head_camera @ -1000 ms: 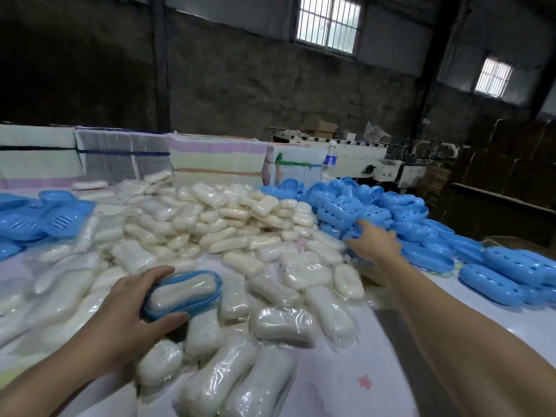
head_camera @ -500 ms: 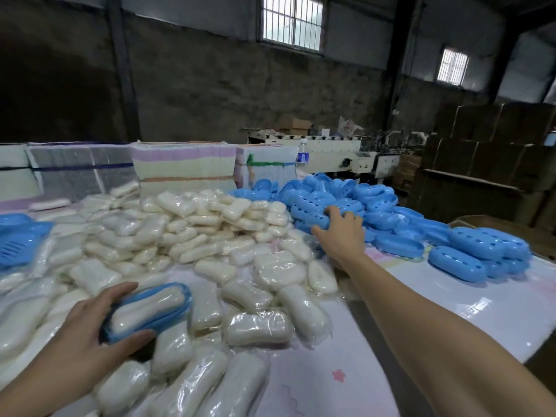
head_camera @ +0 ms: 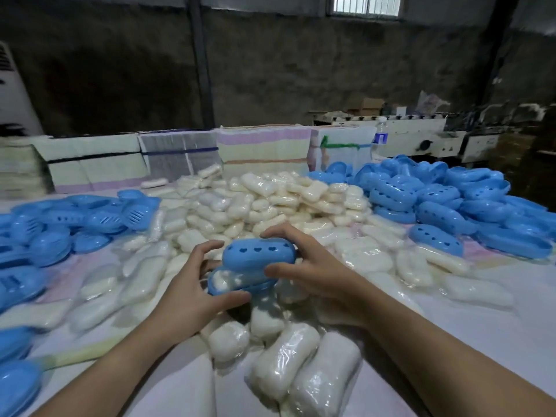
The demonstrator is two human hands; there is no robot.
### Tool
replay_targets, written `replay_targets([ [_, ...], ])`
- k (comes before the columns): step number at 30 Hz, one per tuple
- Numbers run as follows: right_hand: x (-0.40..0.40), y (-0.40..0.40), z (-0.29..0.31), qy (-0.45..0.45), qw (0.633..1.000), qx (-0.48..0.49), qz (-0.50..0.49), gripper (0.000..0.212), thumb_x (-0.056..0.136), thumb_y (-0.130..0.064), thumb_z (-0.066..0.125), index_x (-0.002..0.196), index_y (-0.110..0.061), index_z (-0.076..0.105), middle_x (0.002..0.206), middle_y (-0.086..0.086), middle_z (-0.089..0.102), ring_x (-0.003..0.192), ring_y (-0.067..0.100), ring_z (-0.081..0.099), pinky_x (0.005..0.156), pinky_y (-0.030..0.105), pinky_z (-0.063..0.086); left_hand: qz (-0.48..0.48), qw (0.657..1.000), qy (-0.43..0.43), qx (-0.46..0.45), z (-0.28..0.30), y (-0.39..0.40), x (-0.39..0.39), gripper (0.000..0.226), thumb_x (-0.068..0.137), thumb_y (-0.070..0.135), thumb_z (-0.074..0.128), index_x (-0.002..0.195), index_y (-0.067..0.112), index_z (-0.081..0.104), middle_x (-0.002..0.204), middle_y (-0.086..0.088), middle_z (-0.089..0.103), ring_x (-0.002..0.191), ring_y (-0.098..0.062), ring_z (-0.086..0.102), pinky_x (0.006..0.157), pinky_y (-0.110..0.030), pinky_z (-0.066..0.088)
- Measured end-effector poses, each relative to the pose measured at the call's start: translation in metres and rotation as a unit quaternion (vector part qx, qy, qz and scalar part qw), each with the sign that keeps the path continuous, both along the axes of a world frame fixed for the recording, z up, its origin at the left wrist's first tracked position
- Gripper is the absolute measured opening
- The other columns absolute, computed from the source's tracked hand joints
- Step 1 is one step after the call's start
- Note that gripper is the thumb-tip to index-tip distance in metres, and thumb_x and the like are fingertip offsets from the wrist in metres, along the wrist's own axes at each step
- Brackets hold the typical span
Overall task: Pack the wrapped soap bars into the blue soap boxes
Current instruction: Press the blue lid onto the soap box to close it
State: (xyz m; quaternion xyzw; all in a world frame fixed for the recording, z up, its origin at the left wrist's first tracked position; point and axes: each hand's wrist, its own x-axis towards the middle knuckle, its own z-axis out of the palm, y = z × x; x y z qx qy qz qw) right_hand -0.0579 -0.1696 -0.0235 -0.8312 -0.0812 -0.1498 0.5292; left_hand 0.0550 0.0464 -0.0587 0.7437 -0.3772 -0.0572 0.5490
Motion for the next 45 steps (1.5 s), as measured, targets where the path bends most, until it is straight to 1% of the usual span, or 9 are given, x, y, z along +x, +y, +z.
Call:
replay_targets([
  [11,-0.009,0.009,0.005,0.019,0.998,0.036,0.047,0.047,0.081,-0.023,0.075,0.125,-0.032,0.060,0.119,-0.006,0.063,0.105,0.022,0.066,0.085,0.038,0.058,-0.024,0.993,0.073,-0.084,0.014,-0.005,-0.016,0.078,0.043,0.039,0.095,0.110,0.052,0.058,0.100,0.008,0.076,0.089,-0.015,0.075,0.070,-0.022,0.057],
  [19,-0.011,0.013,0.005,0.040,0.988,0.119,0.092,0.045,0.080,-0.019,0.074,0.123,-0.024,0.062,0.116,0.001,0.064,0.105,0.034,0.065,0.083,0.035,0.057,-0.025,0.980,0.159,-0.120,0.023,-0.005,-0.023,0.085,0.037,0.022,0.094,0.116,0.020,0.064,0.096,-0.004,0.076,0.084,-0.019,0.074,0.065,-0.029,0.059],
  [24,-0.011,0.015,0.007,0.029,0.988,0.123,0.087,0.042,0.080,-0.017,0.074,0.120,-0.024,0.065,0.115,0.002,0.066,0.106,0.031,0.065,0.089,0.040,0.055,-0.034,0.961,0.231,-0.149,0.025,-0.005,-0.030,0.076,0.039,0.018,0.095,0.111,0.016,0.069,0.100,-0.012,0.074,0.084,-0.026,0.074,0.063,-0.034,0.060],
  [28,-0.011,0.015,0.005,0.050,0.988,0.102,0.103,0.053,0.075,-0.018,0.076,0.125,-0.028,0.063,0.118,0.004,0.065,0.105,0.037,0.064,0.089,0.051,0.054,-0.024,0.965,0.217,-0.146,0.027,-0.006,-0.034,0.063,0.041,0.029,0.092,0.100,0.019,0.071,0.087,-0.003,0.075,0.076,-0.021,0.073,0.062,-0.031,0.060],
  [33,-0.009,0.021,0.005,-0.003,0.997,0.032,0.074,0.063,0.071,-0.011,0.079,0.127,-0.032,0.061,0.117,-0.005,0.065,0.105,0.020,0.066,0.084,0.030,0.056,-0.008,0.968,0.206,-0.146,0.027,-0.010,-0.036,0.059,0.046,0.047,0.087,0.096,0.024,0.068,0.080,0.002,0.071,0.070,-0.019,0.070,0.063,-0.030,0.060],
  [35,-0.007,0.023,0.005,-0.024,0.998,0.026,0.054,0.058,0.073,-0.005,0.077,0.124,-0.029,0.063,0.116,-0.006,0.066,0.104,0.016,0.066,0.082,0.023,0.053,-0.008,0.978,0.164,-0.128,0.026,-0.009,-0.035,0.063,0.049,0.051,0.085,0.104,0.028,0.063,0.086,0.006,0.070,0.072,-0.015,0.068,0.064,-0.029,0.060],
  [39,-0.009,0.022,0.005,-0.025,0.997,0.044,0.050,0.056,0.074,-0.002,0.076,0.121,-0.030,0.065,0.114,-0.004,0.067,0.101,0.019,0.066,0.082,0.028,0.056,-0.074,0.995,0.059,-0.014,0.025,0.001,-0.032,0.073,0.064,0.060,0.074,0.129,0.054,0.041,0.117,0.012,0.060,0.089,-0.001,0.067,0.077,-0.021,0.053],
  [43,-0.011,0.018,0.007,-0.012,0.994,0.078,0.071,0.055,0.074,0.001,0.072,0.120,-0.029,0.066,0.111,0.001,0.068,0.097,0.019,0.066,0.082,0.038,0.056,-0.133,0.990,0.049,0.009,0.032,0.013,-0.025,0.061,0.079,0.055,0.063,0.135,0.056,0.040,0.130,0.022,0.057,0.117,-0.015,0.060,0.101,-0.038,0.051],
  [45,-0.011,0.015,0.008,0.001,0.993,0.087,0.080,0.055,0.074,0.001,0.072,0.120,-0.027,0.065,0.112,0.003,0.066,0.097,0.021,0.066,0.083,0.043,0.056,-0.139,0.989,0.036,0.015,0.036,0.017,-0.023,0.054,0.082,0.051,0.065,0.133,0.056,0.048,0.130,0.007,0.061,0.116,-0.027,0.062,0.103,-0.049,0.049],
])
